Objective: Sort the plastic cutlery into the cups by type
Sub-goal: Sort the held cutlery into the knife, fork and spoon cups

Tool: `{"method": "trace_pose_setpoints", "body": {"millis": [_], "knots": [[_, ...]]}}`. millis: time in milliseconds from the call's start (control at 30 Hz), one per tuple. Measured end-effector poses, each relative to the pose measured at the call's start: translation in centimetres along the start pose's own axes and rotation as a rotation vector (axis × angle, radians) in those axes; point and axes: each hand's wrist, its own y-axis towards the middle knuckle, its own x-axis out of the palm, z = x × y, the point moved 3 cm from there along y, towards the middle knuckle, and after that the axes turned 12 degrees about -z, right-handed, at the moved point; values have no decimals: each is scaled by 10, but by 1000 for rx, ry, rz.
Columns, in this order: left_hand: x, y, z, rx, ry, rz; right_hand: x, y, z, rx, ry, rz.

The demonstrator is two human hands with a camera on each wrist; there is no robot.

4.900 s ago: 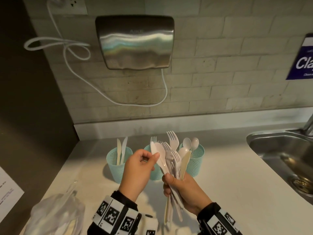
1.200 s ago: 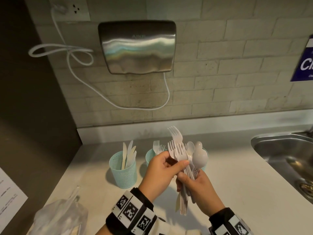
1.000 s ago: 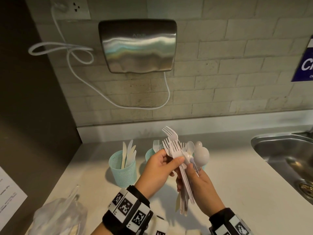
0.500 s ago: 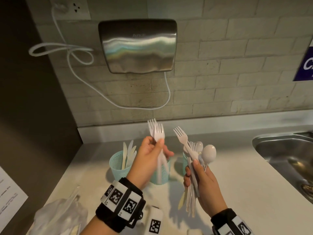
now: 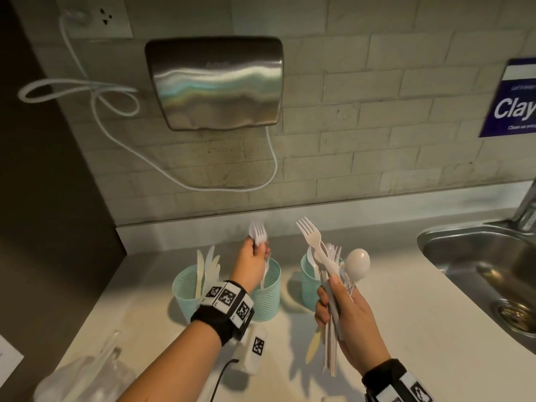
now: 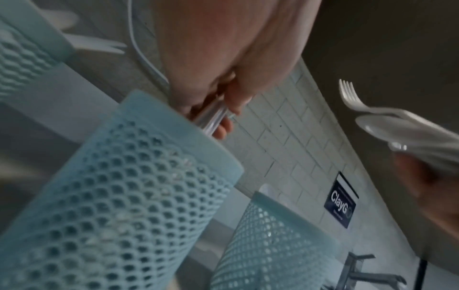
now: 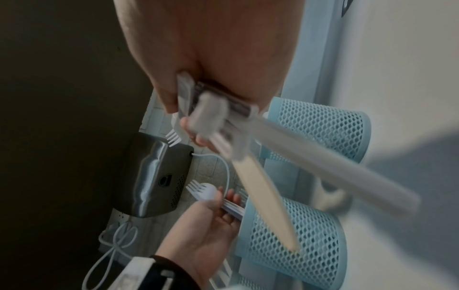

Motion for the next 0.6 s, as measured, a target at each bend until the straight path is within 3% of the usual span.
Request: {"method": "trace_pose_setpoints", "body": {"millis": [167, 367, 433, 500, 533, 600], "knots": [[-2, -1, -19, -78, 272, 23, 4, 4, -2, -9, 39, -11], [-6, -14, -15, -139, 429, 10, 10, 7, -2, -5, 115, -32], [-6, -28, 1, -39, 519, 142, 11, 7, -1, -9, 114, -40], [-1, -47, 26, 199, 440, 219, 13, 7, -1, -10, 114, -47], [5, -54, 36, 279, 360, 168, 14, 7, -1, -10, 115, -52], [23, -64, 43, 264, 225, -77, 16, 7, 0, -7, 109, -58]]}}
